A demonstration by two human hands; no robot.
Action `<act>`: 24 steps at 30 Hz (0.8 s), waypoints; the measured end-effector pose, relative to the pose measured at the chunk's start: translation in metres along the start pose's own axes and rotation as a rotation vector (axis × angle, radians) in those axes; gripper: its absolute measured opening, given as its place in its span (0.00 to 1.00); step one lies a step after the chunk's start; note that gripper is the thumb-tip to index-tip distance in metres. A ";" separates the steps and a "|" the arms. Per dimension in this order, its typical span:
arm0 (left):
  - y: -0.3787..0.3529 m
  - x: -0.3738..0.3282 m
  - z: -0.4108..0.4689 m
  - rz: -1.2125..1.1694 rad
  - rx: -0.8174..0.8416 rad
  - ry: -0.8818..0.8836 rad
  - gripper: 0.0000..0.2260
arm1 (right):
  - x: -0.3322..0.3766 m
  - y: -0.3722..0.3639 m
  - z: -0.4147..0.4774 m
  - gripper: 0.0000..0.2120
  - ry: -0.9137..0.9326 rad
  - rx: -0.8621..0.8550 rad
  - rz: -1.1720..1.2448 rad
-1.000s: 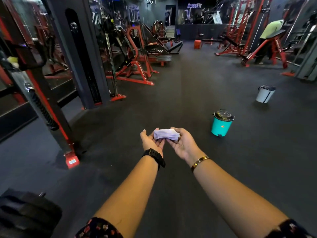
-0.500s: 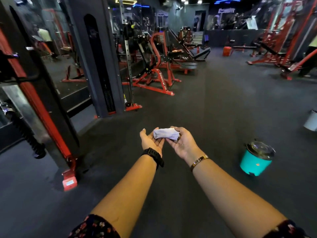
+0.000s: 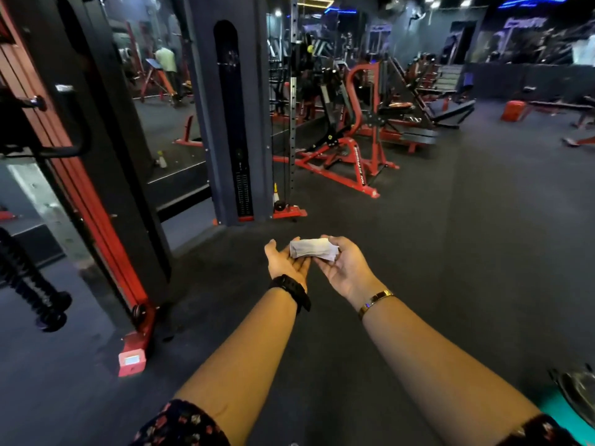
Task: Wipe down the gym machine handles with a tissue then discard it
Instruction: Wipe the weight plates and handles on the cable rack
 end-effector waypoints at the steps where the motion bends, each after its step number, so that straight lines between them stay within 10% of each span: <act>1: -0.005 -0.006 0.019 -0.002 -0.008 -0.008 0.23 | 0.002 -0.007 0.021 0.07 -0.009 0.008 -0.009; 24: -0.068 -0.224 0.386 -0.160 -0.265 -0.387 0.23 | -0.007 -0.240 0.443 0.08 -0.256 0.403 -0.120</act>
Point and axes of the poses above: each hand's wrist, its own z-axis towards the middle knuckle, its own y-axis out of the back of the hand, x = y × z, the point moved 7 cm from there along z, towards the middle knuckle, and after that the axes turned 2 degrees about y, right-handed, at the moved point
